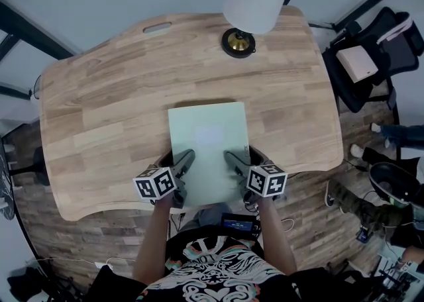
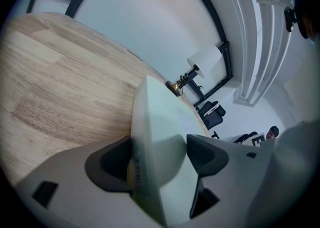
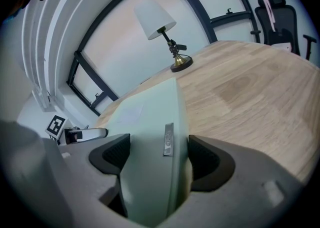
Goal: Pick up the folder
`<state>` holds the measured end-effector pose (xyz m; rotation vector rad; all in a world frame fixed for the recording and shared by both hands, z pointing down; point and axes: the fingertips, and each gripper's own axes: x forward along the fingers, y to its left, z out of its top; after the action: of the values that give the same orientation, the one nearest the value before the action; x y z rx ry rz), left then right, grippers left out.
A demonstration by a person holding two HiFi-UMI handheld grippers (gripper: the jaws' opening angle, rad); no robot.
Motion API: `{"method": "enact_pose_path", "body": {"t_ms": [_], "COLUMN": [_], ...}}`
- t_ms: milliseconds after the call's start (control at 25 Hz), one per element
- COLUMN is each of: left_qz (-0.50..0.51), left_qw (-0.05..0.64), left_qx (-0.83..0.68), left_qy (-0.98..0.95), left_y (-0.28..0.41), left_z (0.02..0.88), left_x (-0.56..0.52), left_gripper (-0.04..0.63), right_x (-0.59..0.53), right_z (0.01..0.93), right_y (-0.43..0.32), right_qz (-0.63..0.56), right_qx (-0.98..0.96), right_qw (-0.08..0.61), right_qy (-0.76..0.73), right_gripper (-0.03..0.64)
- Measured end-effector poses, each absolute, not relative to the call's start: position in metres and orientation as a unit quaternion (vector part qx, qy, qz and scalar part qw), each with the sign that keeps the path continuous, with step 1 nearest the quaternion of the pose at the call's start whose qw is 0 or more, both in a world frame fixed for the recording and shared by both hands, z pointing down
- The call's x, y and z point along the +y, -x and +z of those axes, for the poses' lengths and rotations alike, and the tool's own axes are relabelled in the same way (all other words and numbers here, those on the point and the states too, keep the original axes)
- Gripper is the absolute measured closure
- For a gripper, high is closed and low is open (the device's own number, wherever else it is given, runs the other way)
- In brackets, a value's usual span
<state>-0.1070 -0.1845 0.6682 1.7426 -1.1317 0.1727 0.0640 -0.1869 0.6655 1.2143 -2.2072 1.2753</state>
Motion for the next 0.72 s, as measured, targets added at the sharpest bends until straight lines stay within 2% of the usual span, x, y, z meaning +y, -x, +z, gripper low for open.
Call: {"method": "enact_pose_path", "body": {"t_ms": [720], "left_qz": [0.065], "left_qw": [0.477], "left_qx": [-0.475], "left_qy": [-0.736], "left_y": [0.101], "left_z": [0.638], "left_x": [-0.185], "left_gripper": [0.268], "right_x": [-0.183], "right_z": [0.636], "right_y": [-0.070], "right_qz": [0.423], "right_qx": [-0.778], "right_qw": [0.150], "right_qy": [-0.440], "right_gripper": [0.266]}}
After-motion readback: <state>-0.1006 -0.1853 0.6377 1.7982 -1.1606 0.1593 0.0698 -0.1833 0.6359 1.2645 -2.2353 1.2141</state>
